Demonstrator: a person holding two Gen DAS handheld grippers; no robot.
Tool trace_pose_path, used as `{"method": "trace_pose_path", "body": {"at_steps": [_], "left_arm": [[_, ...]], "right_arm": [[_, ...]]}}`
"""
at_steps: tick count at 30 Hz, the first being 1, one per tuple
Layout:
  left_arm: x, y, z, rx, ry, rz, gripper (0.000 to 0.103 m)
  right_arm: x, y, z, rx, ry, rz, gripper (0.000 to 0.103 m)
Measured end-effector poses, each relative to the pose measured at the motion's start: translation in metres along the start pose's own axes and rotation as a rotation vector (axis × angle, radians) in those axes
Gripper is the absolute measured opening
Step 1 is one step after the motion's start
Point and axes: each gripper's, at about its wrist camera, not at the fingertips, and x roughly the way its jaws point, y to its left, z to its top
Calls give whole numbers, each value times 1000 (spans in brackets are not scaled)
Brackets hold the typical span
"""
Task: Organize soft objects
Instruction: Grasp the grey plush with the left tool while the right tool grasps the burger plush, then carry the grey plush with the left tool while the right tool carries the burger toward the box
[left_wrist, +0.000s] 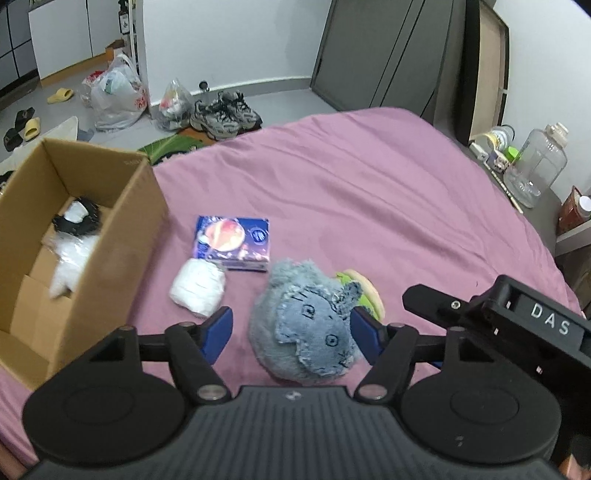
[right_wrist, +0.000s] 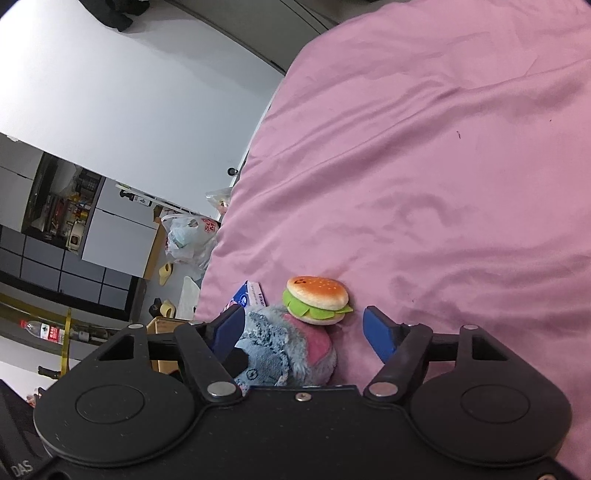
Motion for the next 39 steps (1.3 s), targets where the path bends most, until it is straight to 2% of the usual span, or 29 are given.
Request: {"method": "trace_pose_path", "body": {"at_steps": [2,5,6,8,9,19,21,22,24,33,39], "left_arm": [[8,-2,-1,-11,14,8,66],[16,-3,-2,-18,27,10,49],[17,-3,-2,-24,26,3,39],[16,-5,0,-27,15,13,35],[15,-6,1,-24,8,23,27],[15,-5,9,-43,20,14,23],[14,-4,10,-51,18,4,22],[13,-3,11,-53,17,0,22],[11,-2,12,-57,12,-4,22],[-8,12,11,-70,-21,-38,19],[-28,28,9,-72,-44,-57,19]], "right_arm": [[5,-3,2,14,12,7,70],[14,-6,6,28,31,17,70],[17,-7,7,31,39,17,70],[24,-8,8,38,53,18,70],[27,-8,9,41,59,19,70],[48,-10,9,50,101,-12,69],[50,-10,8,53,102,-22,57],[50,-11,7,54,104,-27,42],[49,-10,4,54,96,-34,39],[17,-9,-2,28,17,-46,37],[-11,12,-6,-43,-46,-26,37]]}}
